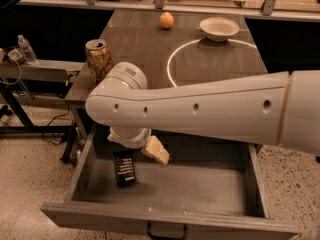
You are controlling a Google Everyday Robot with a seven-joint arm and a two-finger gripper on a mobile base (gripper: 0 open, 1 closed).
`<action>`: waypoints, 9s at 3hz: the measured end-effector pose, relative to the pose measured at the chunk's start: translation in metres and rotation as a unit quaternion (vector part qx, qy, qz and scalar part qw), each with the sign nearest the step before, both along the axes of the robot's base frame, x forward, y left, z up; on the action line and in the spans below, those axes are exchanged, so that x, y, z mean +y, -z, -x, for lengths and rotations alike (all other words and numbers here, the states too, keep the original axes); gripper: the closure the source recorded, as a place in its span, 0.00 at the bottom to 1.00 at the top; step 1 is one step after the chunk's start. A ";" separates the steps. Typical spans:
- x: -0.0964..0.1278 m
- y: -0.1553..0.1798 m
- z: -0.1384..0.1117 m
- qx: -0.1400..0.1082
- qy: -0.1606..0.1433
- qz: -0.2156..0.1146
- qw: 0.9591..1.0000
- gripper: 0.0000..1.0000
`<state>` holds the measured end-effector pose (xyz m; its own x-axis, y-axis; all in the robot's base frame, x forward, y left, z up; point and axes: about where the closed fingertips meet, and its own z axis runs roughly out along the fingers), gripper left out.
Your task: Pick rxbar chocolate from top drawer and place on counter
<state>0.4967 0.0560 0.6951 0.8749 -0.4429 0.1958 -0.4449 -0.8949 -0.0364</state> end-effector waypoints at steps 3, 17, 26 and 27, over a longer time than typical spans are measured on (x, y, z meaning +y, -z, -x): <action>-0.027 0.057 -0.016 0.046 -0.045 0.092 0.994 0.00; -0.096 0.070 0.013 0.061 0.077 0.058 0.993 0.13; -0.166 0.102 0.085 0.065 0.114 0.027 0.991 0.42; -0.166 0.099 0.086 0.066 0.114 0.023 0.991 0.73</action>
Offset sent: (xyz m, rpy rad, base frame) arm 0.0241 -0.0329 -0.0719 -0.2268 0.1187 0.1005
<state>0.4110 -0.1103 0.5962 0.7720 -0.6259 0.1108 -0.6344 -0.7695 0.0739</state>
